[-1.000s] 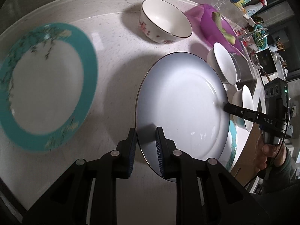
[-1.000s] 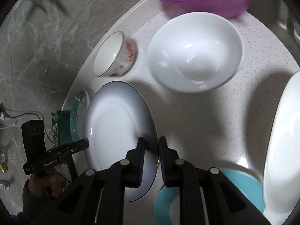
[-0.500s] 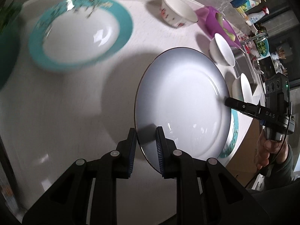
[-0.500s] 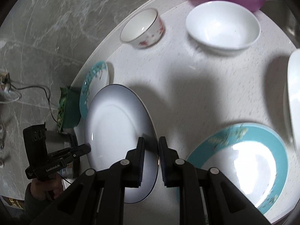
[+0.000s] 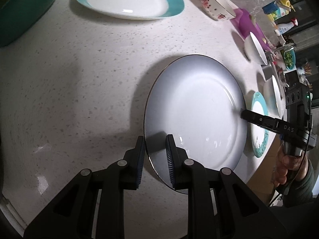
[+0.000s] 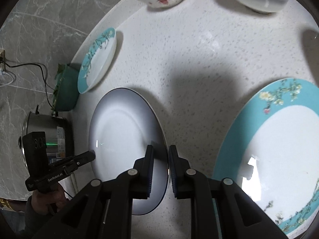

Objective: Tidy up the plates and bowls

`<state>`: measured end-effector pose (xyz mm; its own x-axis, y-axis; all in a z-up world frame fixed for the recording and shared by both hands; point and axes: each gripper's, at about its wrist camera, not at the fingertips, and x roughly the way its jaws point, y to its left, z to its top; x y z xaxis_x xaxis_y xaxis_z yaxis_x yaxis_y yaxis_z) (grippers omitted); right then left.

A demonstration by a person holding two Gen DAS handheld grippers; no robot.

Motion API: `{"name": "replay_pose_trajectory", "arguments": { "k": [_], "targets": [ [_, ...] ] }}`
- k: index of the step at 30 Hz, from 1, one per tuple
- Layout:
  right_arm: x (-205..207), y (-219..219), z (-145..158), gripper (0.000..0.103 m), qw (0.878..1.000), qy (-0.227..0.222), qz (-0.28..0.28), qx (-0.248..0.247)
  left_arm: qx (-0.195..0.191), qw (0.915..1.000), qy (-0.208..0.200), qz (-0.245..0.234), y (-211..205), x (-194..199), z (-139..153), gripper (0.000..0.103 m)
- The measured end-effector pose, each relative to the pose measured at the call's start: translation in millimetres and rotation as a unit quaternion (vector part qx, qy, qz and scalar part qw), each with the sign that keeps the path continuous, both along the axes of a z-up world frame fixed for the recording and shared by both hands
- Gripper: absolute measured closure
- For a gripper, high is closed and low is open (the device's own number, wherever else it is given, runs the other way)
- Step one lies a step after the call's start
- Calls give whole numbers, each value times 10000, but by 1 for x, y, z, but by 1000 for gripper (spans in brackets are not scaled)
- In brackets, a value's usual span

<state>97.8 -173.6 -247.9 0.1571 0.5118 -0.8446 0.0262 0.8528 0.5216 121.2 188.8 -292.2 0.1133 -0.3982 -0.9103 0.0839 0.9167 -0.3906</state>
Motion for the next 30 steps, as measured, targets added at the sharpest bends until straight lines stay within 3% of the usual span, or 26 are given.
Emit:
{"name": "replay_pose_trajectory", "arguments": {
  "k": [12, 23, 24, 26, 27, 28, 30],
  "targets": [
    [1, 11, -6, 84, 9994, -191, 160, -232, 120, 9998, -181, 10, -4, 1, -6, 83],
    [-6, 18, -3, 80, 9969, -542, 248, -506, 304, 9978, -582, -12, -11, -11, -2, 78],
    [-7, 18, -3, 78, 9966, -580, 243, -538, 290, 9974, -666, 24, -10, -14, 0, 78],
    [-9, 17, 0, 57, 9958, -674, 196, -580, 171, 9964, -817, 165, -4, -20, 8, 77],
    [-10, 16, 2, 44, 9956, -708, 158, -586, 106, 9955, -892, 287, 0, -24, 13, 67],
    [-11, 14, 6, 38, 9954, -746, 91, -589, 78, 9947, -947, 386, 3, -28, 18, 38],
    [-15, 11, 16, 30, 9949, -833, -5, -573, -10, 9916, -1149, 598, 9, -37, 31, 14]
  ]
}}
